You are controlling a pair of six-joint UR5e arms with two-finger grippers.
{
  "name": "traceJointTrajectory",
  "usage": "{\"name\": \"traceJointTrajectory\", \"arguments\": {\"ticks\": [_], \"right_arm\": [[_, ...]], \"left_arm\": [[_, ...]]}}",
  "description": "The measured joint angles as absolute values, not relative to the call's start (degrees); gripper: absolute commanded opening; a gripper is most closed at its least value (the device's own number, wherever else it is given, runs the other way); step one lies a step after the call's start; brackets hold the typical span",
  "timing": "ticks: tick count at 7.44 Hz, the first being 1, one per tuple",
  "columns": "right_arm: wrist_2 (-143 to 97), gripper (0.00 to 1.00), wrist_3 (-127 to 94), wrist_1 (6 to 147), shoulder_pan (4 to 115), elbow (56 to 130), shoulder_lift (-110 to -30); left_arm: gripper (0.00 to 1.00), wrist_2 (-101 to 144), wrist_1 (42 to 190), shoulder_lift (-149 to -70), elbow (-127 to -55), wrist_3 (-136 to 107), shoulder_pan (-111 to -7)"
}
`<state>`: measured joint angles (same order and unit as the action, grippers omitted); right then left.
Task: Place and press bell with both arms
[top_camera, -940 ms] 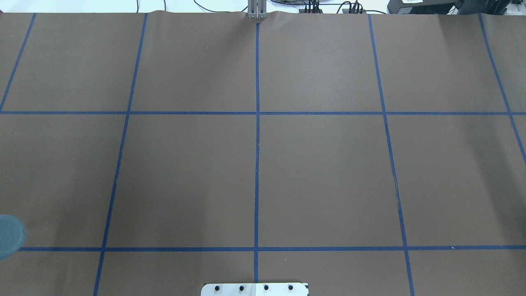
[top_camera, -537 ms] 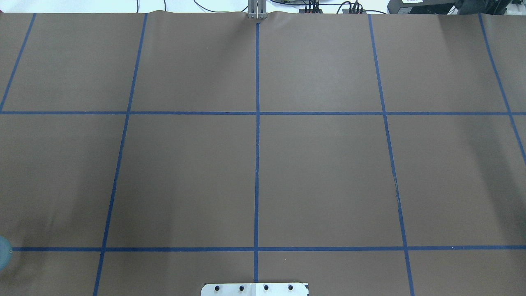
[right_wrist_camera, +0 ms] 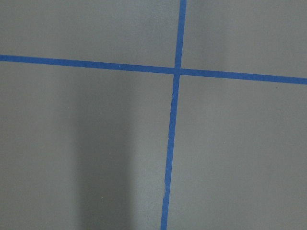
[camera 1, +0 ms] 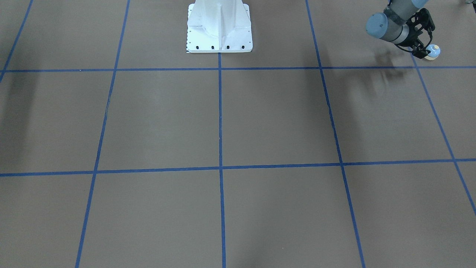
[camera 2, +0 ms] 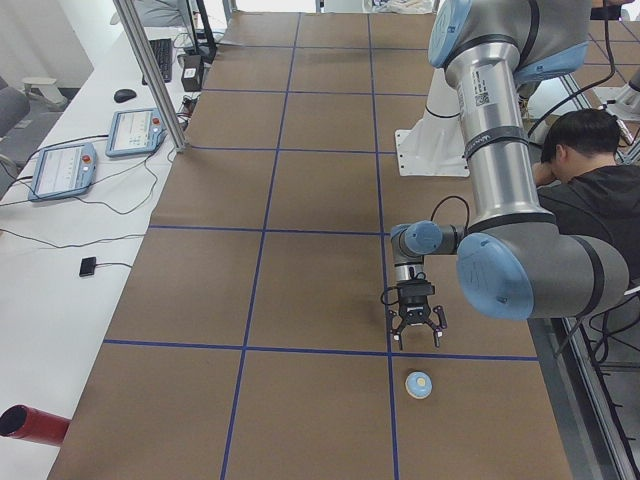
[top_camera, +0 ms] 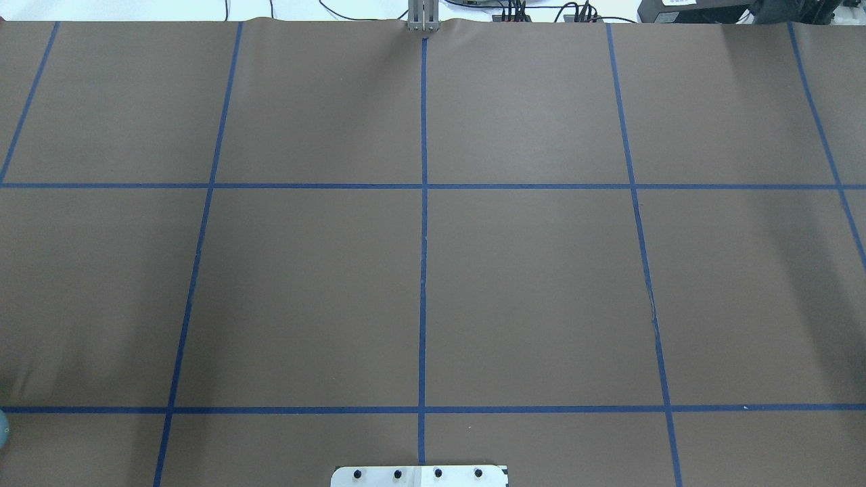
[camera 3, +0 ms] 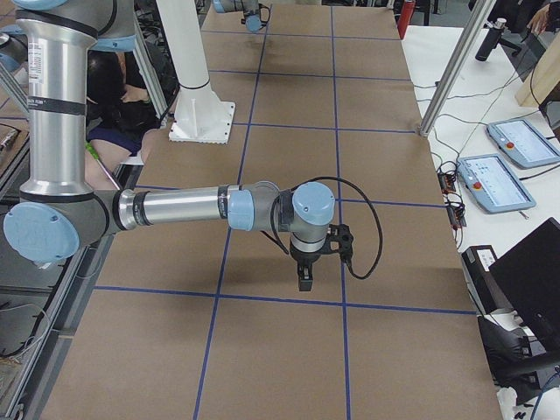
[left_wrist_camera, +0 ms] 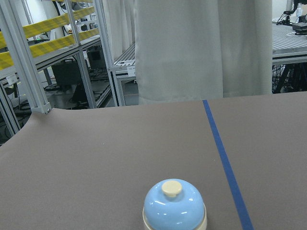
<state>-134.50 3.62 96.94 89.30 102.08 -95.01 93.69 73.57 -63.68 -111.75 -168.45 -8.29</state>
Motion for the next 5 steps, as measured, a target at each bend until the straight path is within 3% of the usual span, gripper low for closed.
{"name": "traceJointTrajectory", "arguments": {"ticks": [5], "right_arm": [[-134.41, 1.0, 3.6, 96.94, 89.3, 102.08, -94.95]], "left_arm": [[1.0, 91.62, 78.72, -61.09, -108.86, -169.1, -7.49]]}}
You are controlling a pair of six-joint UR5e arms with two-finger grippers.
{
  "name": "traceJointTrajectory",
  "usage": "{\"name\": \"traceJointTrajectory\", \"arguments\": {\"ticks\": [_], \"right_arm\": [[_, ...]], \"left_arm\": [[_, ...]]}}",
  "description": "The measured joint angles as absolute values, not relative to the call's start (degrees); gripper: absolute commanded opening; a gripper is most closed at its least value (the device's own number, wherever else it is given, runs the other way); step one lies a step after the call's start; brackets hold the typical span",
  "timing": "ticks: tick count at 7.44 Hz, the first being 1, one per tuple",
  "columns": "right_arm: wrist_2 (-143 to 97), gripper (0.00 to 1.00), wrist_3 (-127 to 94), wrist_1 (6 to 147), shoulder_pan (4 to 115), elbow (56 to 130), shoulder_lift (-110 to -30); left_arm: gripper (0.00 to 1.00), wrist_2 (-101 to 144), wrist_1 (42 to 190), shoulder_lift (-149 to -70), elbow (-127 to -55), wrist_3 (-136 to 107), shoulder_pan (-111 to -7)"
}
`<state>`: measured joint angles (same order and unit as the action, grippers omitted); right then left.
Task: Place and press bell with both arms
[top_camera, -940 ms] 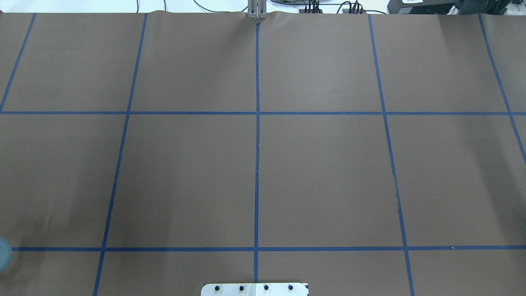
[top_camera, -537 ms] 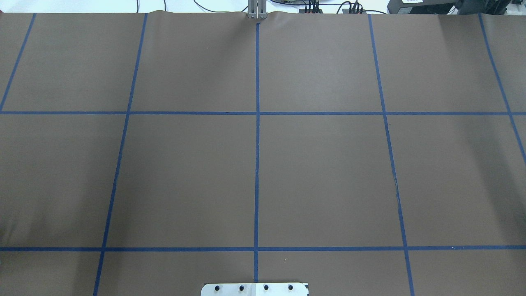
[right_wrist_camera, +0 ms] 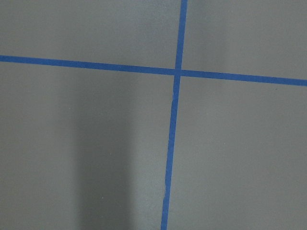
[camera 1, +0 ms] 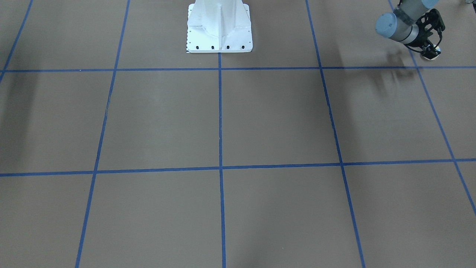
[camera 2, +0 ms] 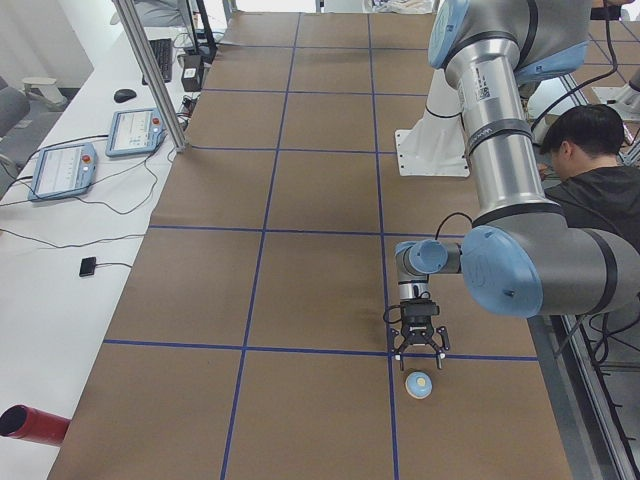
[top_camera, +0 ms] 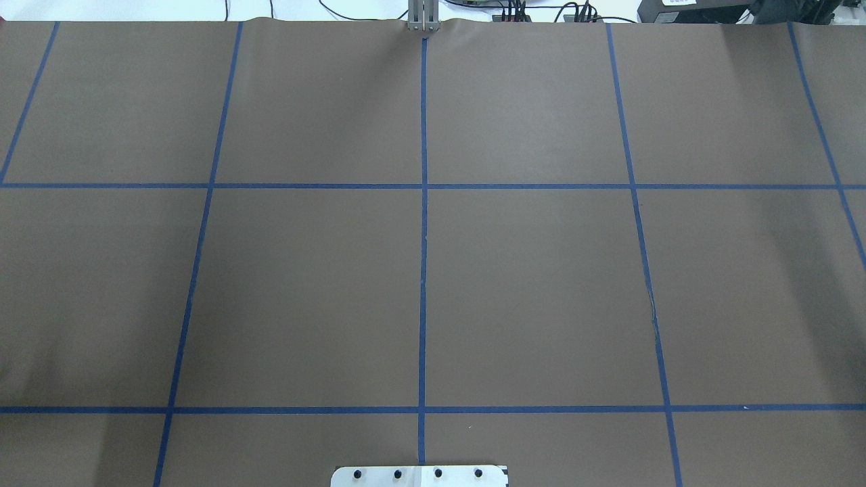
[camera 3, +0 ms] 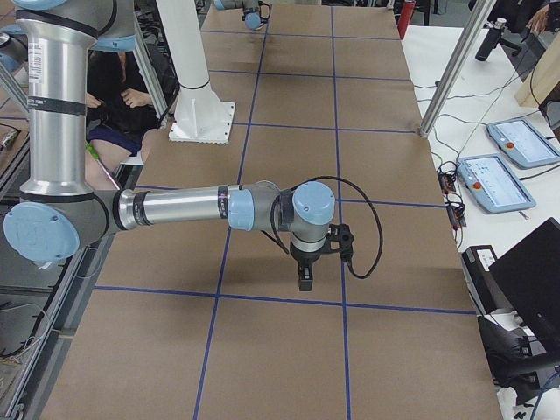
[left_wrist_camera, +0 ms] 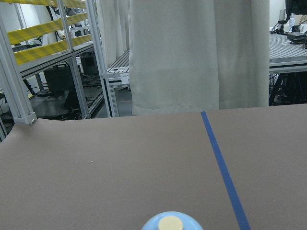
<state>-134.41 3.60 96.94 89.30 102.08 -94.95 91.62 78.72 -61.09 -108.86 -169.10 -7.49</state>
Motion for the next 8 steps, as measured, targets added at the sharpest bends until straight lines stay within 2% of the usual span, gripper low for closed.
{"name": "traceJointTrajectory", "arguments": {"ticks": [8], "right_arm": [[-134.38, 1.0, 3.99, 96.94, 89.3, 101.79, -95.01]], "left_arm": [[1.0, 91.47, 82.53, -62.05, -104.57, -169.88, -6.36]]}}
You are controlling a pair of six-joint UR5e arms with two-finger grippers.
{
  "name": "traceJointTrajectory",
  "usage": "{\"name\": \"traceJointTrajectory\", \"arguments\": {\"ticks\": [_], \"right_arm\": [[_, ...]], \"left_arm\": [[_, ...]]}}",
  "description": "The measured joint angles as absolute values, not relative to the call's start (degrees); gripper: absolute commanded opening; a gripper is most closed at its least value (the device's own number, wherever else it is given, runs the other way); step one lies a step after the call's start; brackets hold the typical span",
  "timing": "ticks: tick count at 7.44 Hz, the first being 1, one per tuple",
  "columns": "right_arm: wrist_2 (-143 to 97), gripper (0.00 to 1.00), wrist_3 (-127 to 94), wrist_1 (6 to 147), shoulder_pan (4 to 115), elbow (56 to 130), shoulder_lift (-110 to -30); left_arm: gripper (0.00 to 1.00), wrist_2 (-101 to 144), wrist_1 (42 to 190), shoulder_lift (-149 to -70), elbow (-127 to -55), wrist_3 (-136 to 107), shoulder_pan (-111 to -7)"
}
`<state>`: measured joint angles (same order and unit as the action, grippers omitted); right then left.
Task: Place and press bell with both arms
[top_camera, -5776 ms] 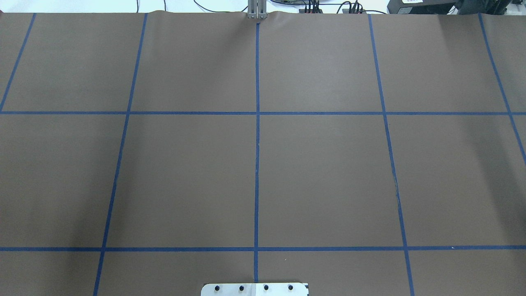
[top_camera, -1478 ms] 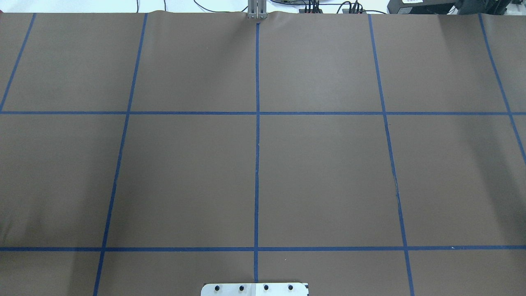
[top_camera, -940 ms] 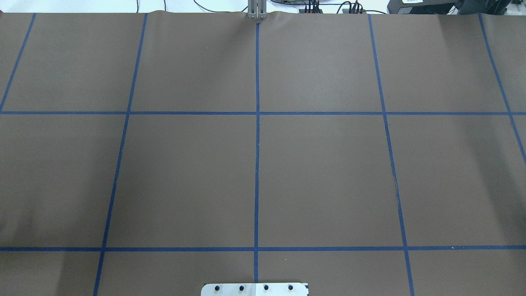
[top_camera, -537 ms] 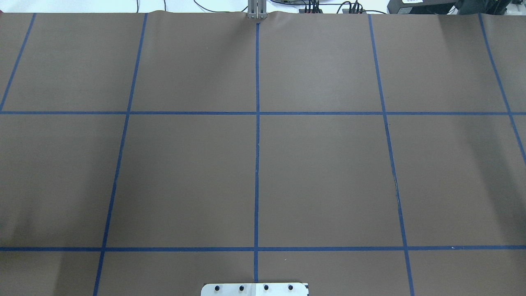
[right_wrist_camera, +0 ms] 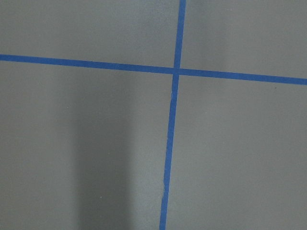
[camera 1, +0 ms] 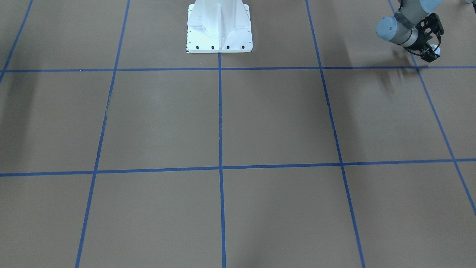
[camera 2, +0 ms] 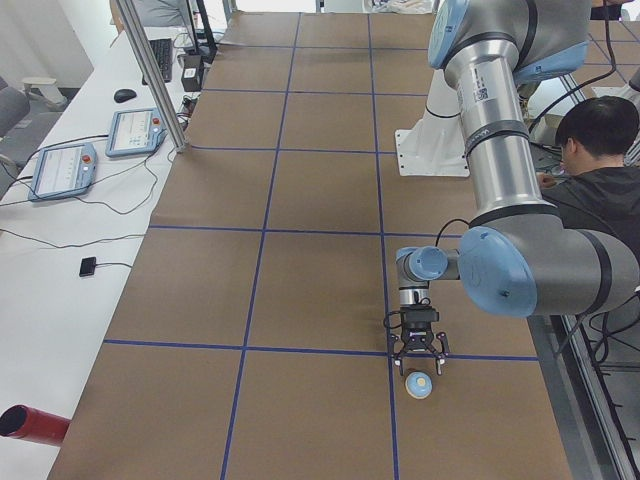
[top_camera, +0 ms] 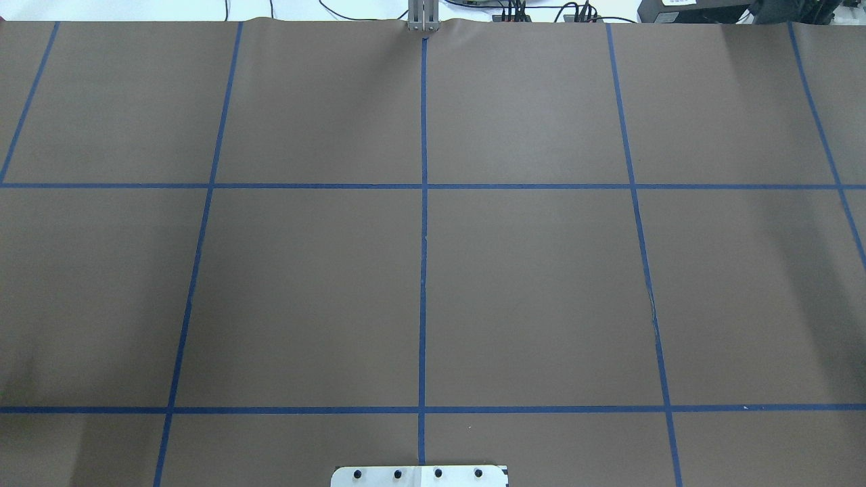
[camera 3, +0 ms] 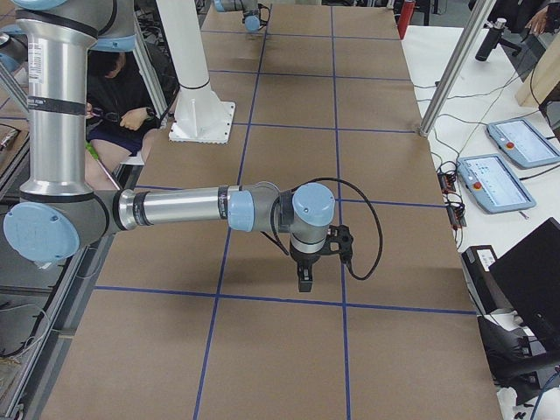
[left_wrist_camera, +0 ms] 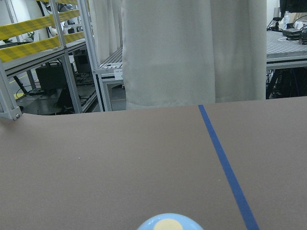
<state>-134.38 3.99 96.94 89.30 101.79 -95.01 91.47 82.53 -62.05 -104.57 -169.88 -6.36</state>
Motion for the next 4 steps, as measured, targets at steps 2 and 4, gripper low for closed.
{"name": "traceJointTrajectory", "arguments": {"ticks": [2, 4], "right_arm": [[-134.39, 1.0, 4.14, 96.94, 89.33, 101.78, -95.03], [-134.38, 1.0, 4.14, 96.94, 89.31, 101.78, -95.08]], "left_arm": [[1.0, 91.42, 83.22, -62.18, -103.34, -169.99, -6.02], [1.0, 91.41, 85.06, -62.4, -101.22, -170.0, -5.79]]}}
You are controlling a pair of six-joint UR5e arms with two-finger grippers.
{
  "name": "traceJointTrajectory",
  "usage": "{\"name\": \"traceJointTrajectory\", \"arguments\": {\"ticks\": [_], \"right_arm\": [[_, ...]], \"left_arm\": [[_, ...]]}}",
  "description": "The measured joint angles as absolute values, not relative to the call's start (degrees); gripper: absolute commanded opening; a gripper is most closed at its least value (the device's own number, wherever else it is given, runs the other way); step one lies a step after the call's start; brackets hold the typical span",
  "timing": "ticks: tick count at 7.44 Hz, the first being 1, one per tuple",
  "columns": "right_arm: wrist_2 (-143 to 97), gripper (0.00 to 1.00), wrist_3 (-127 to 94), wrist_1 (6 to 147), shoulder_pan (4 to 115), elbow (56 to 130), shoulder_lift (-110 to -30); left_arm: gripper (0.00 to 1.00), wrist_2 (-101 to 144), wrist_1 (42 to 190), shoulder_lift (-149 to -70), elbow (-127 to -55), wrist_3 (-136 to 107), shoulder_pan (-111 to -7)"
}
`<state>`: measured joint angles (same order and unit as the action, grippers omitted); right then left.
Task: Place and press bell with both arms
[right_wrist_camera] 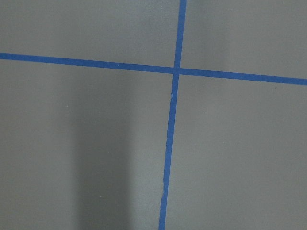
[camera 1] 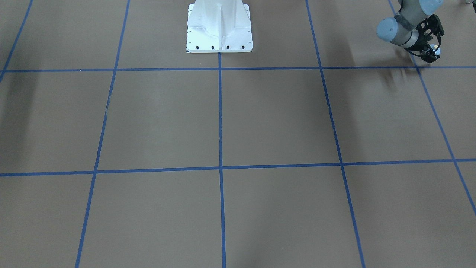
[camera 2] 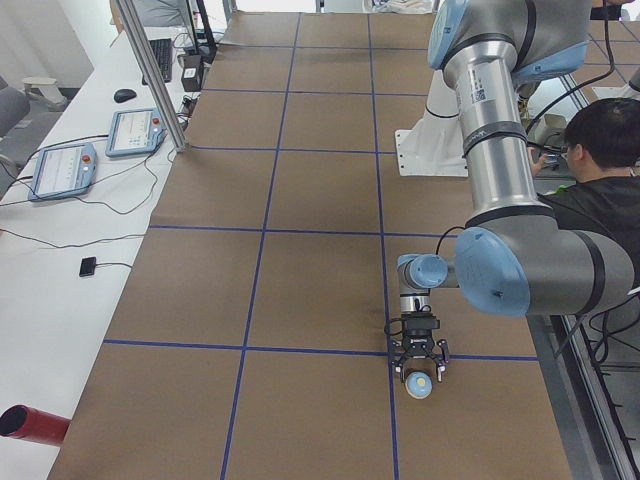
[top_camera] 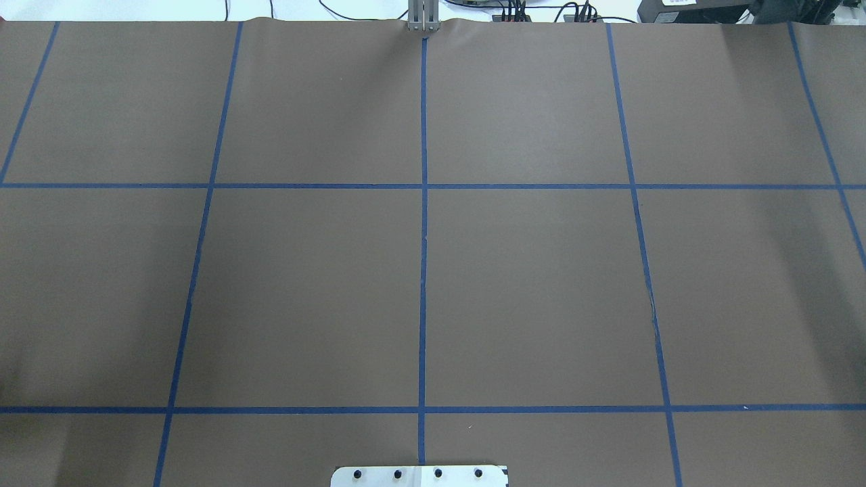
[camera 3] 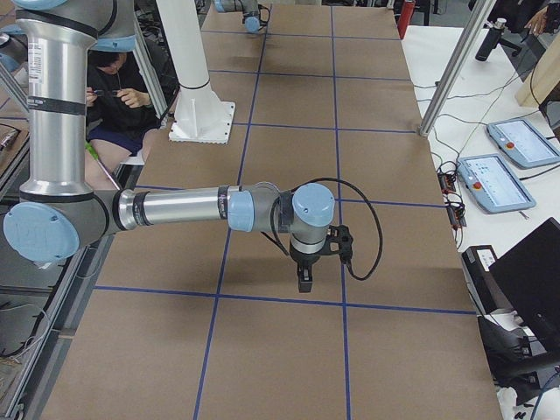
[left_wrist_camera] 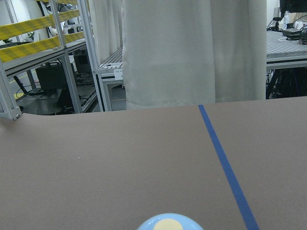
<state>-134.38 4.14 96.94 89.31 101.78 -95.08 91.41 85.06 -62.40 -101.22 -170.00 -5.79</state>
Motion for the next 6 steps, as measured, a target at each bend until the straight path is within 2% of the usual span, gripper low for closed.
{"name": "traceJointTrajectory", "arguments": {"ticks": [2, 3, 4, 5, 6], "right_arm": [[-134.38, 1.0, 4.13, 96.94, 89.3, 101.72, -95.09], [-134.38, 1.0, 4.13, 96.94, 89.3, 101.71, -95.12], [-134.39, 1.0, 4.13, 96.94, 89.3, 101.67, -95.14], [-134.39, 1.0, 4.15, 96.94, 89.3, 101.64, -95.12], [-134.38, 1.0, 4.17, 96.94, 89.3, 101.62, -95.09]], "left_arm": [[0.98, 91.41, 85.61, -62.84, -100.48, -170.06, -5.59], [0.72, 91.41, 85.64, -63.0, -100.39, -170.13, -5.47], [0.34, 91.39, 85.61, -63.06, -100.34, -170.19, -5.3], [0.04, 91.37, 85.52, -63.08, -100.33, -170.19, -5.11], [0.0, 91.37, 85.4, -63.08, -100.36, -170.11, -5.0]]}}
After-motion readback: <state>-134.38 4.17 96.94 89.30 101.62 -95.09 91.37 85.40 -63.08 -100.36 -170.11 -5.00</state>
